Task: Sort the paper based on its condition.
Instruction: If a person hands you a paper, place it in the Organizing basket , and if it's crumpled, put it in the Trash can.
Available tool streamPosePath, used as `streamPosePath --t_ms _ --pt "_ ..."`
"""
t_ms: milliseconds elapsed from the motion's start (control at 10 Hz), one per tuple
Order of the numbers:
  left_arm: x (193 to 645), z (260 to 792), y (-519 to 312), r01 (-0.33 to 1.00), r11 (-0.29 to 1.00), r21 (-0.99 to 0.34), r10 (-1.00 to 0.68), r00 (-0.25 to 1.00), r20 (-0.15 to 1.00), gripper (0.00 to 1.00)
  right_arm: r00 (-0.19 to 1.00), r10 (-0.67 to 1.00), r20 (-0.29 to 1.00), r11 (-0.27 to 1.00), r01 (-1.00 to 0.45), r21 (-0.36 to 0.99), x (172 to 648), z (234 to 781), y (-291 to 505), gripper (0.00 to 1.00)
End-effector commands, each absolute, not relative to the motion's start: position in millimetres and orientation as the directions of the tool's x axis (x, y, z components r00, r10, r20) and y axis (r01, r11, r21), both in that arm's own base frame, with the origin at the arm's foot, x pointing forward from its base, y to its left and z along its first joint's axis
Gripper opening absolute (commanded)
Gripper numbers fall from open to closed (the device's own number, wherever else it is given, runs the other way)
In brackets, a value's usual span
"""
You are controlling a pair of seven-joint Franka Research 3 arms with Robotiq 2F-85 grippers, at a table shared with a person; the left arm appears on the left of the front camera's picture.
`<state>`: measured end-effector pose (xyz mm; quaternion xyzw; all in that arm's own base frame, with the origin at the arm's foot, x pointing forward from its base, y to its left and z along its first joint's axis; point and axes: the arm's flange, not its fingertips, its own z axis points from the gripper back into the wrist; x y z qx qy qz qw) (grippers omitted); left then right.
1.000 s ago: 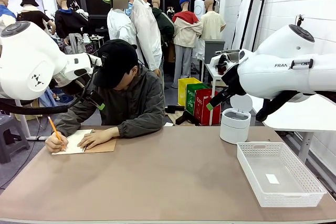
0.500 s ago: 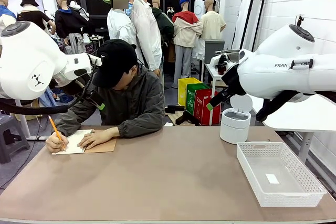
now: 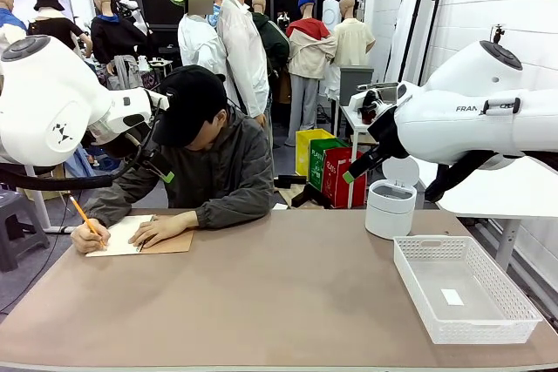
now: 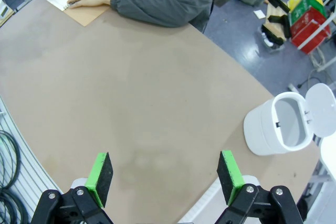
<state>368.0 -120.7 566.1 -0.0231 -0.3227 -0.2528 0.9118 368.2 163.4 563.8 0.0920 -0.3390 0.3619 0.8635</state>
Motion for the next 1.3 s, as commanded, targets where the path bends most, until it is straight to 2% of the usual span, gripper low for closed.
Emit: streamPosePath --t_ms 0,1200 --pt "368.5 567.1 -120.5 0.476 0.871 0.119 -0.446 0.668 0.596 1.00 0.510 0.565 0.649 0.723 -0.685 -0.091 368.6 563.6 162.8 1.00" --pt "368.5 567.1 -120.5 0.476 0.871 0.119 -0.446 0.668 0.596 1.00 0.510 0.565 0.649 0.723 -0.685 -0.091 368.6 563.6 162.8 1.00"
